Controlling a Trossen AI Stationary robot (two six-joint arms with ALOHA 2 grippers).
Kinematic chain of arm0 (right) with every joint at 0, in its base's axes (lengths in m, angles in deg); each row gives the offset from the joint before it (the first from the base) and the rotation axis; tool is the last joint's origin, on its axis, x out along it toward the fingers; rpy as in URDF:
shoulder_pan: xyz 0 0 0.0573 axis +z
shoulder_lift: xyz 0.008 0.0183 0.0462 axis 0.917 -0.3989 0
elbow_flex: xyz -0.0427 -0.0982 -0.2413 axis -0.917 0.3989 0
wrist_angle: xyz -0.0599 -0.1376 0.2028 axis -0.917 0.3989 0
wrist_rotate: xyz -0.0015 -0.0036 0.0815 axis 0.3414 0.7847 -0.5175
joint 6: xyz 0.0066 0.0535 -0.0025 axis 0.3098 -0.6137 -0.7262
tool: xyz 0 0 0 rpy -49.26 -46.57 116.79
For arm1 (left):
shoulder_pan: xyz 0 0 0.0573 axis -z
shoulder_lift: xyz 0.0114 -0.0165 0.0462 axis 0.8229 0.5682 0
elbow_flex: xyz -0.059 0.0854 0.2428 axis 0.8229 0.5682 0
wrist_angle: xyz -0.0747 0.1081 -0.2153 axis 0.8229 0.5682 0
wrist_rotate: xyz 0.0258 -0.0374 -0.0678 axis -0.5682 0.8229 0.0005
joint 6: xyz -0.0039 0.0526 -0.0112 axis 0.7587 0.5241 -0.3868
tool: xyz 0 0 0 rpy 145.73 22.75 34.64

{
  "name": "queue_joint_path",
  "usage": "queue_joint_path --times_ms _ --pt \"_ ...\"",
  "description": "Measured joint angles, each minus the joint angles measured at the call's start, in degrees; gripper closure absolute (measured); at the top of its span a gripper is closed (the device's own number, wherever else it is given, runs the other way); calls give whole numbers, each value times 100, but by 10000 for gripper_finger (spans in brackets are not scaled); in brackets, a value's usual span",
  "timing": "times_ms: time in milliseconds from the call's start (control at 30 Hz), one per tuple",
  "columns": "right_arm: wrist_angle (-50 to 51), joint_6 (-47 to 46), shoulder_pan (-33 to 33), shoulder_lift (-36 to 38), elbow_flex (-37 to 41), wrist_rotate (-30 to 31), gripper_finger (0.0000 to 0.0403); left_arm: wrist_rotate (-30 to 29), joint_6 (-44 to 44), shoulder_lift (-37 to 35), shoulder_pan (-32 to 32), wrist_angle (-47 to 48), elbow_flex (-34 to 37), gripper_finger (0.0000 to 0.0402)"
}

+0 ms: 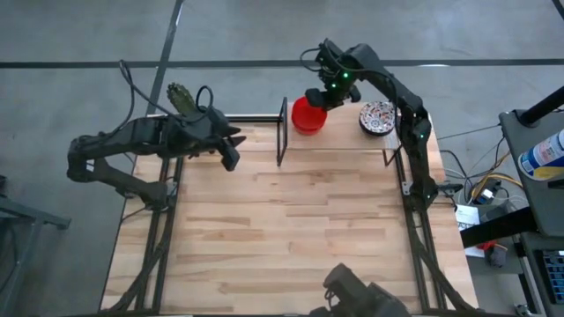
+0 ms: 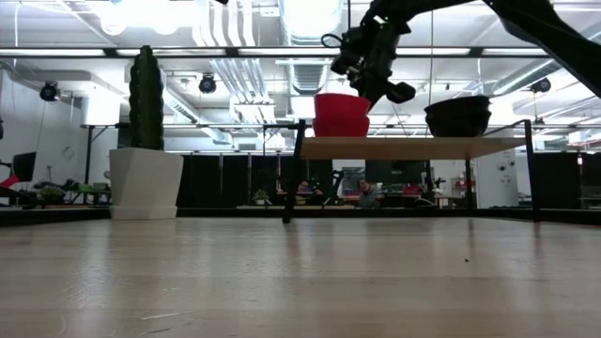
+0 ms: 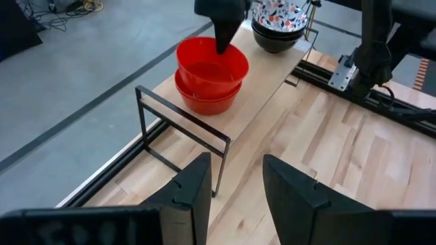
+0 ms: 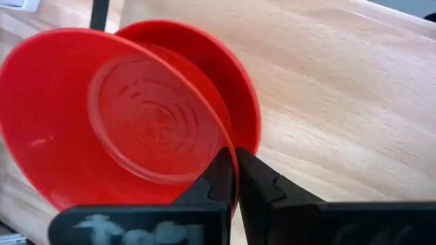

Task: Pick & Place Mini bowls
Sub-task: Stack the red bowl on the red bowl on the shelf, then return to Home Position

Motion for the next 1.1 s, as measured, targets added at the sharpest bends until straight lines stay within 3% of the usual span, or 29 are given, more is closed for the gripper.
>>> queue_joint_path --times_ms 533,900,1100 --pt "11 149 -17 -308 -1 118 386 2 -50 -55 0 37 2 276" --pt "12 336 -17 -31 -43 155 259 2 -57 -46 -4 35 7 276" --pt "-21 396 95 344 -43 156 227 2 -291 -44 -4 41 7 276"
